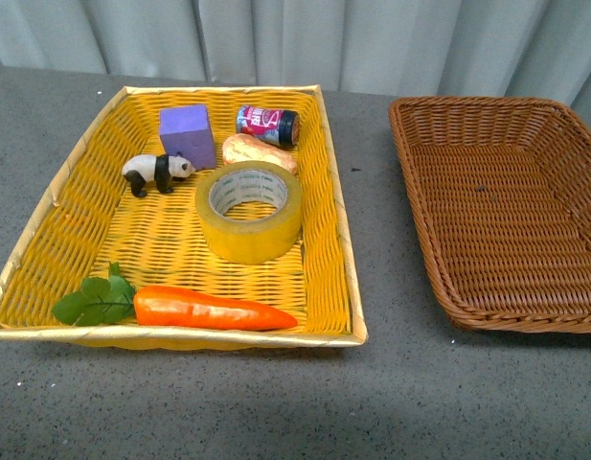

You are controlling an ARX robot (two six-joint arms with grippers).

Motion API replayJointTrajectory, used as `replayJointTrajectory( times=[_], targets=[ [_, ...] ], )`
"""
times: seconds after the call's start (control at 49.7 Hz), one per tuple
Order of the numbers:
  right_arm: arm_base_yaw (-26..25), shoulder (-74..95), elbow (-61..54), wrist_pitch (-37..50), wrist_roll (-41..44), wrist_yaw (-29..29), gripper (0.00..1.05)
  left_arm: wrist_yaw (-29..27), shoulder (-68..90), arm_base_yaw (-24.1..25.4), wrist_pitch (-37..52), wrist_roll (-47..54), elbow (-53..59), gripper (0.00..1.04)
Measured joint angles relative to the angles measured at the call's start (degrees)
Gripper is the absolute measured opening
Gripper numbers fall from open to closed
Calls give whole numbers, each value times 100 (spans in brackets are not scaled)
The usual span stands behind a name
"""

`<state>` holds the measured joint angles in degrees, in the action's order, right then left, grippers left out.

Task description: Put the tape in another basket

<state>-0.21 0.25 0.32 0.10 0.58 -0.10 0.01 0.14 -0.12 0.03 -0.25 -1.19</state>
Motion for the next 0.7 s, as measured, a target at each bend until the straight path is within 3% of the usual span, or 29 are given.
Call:
replayJointTrajectory(
  times=[0.664, 0.704],
  targets=[
    [0, 0, 0, 0, 0, 0, 96, 0, 0, 0, -2, 0, 0, 98],
    [0, 0, 0, 0, 0, 0, 96, 295, 118, 59, -271, 4, -77, 98]
  ],
)
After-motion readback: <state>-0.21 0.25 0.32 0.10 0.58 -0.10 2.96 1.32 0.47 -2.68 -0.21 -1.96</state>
